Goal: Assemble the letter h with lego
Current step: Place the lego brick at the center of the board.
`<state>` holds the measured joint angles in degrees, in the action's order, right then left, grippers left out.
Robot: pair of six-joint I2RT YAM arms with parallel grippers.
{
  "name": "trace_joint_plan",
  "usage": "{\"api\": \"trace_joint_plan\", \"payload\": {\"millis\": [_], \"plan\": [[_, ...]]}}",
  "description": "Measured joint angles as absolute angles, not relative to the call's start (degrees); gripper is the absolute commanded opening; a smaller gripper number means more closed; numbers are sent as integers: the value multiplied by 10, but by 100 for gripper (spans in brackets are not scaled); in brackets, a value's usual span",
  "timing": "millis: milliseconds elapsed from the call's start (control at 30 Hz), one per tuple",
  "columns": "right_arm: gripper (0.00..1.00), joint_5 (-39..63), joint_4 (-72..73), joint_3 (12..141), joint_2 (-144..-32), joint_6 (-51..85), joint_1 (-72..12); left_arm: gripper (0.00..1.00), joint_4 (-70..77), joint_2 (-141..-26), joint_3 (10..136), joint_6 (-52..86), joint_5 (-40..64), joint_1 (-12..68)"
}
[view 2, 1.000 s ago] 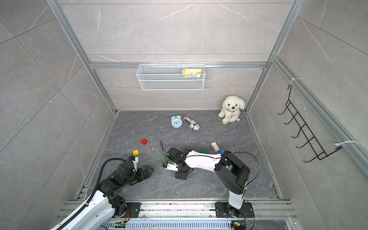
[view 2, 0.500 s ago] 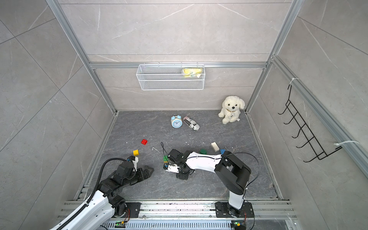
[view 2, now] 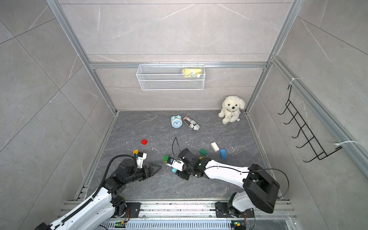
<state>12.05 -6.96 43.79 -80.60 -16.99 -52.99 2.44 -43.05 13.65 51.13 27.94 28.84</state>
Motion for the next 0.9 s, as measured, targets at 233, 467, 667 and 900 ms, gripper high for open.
{"api": "trace_joint_plan", "payload": {"millis": [233, 467, 667, 900], "plan": [[2, 197, 61, 374, -790, -132, -501, 78, 146, -547, 169, 559, 363, 297], [2, 250, 106, 369, -790, -109, -488, 70, 188, -614, 216, 575, 382, 330], [2, 269, 112, 369, -790, -100, -488, 56, 194, -657, 240, 579, 381, 346], [4, 275, 107, 370, -791, -98, -488, 24, 185, -695, 256, 581, 378, 363]]}}
